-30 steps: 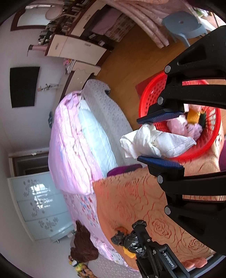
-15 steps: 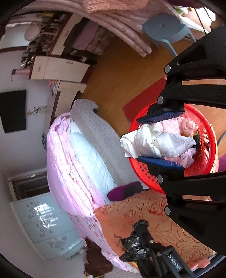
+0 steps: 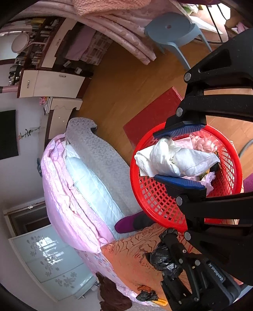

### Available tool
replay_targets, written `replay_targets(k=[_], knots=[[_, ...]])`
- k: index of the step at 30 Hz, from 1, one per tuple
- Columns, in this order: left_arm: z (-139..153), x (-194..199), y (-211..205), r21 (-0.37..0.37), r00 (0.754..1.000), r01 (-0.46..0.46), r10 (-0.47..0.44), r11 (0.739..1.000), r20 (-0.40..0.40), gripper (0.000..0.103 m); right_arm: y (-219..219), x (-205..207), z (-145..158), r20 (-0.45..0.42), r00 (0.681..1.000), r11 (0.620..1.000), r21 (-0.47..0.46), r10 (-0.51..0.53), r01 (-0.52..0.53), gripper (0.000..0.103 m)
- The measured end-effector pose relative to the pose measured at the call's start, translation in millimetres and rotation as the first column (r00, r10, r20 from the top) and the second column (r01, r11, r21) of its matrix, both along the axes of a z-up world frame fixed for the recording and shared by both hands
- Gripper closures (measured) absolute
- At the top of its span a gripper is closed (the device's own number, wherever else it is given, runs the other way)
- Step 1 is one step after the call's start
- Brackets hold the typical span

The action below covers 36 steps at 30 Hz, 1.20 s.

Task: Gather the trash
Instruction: 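Open both tools to drop the black bag and tissue into the wastebasket, then move both tools back over the bed toward the yellow sponge and black bag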

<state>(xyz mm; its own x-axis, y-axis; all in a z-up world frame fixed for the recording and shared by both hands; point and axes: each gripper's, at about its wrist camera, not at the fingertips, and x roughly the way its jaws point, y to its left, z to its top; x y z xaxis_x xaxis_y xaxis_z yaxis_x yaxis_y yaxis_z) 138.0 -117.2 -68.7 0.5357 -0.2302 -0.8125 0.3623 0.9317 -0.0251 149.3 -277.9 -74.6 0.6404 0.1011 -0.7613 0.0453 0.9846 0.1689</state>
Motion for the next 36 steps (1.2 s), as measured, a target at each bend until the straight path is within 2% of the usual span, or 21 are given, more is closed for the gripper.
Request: replay_targets(k=[6, 8, 10, 15, 36], knots=[[-7.1, -0.7, -6.8, -0.002, 0.999, 0.022, -0.022, 1.000, -0.024, 0.068, -0.7, 2.9, -4.1, -0.012, 1.000, 1.000, 0.004, -0.003, 0.003, 0.065], [-7.6, -1.7, -7.7, -0.003, 0.999, 0.029, -0.029, 1.000, -0.027, 0.061, -0.3, 2.9, -4.5, -0.014, 1.000, 1.000, 0.004, -0.002, 0.002, 0.064], [-6.6, -2.7, -6.8, -0.008, 0.999, 0.026, -0.026, 1.000, -0.018, 0.047, -0.3, 2.8, -4.6, -0.013, 1.000, 1.000, 0.006, -0.005, 0.005, 0.062], [-4.3, -5.3, -5.6, -0.019, 1.000, 0.020, -0.020, 1.000, -0.010, 0.038, -3.3, 1.0, -3.7, -0.003, 1.000, 1.000, 0.010, -0.025, 0.025, 0.053], [19.8, -25.3, 39.3, -0.024, 0.995, -0.076, 0.077, 0.997, 0.059, 0.037, 13.9, -11.0, 6.3, 0.044, 0.999, 1.000, -0.010, 0.011, -0.011, 0.049]])
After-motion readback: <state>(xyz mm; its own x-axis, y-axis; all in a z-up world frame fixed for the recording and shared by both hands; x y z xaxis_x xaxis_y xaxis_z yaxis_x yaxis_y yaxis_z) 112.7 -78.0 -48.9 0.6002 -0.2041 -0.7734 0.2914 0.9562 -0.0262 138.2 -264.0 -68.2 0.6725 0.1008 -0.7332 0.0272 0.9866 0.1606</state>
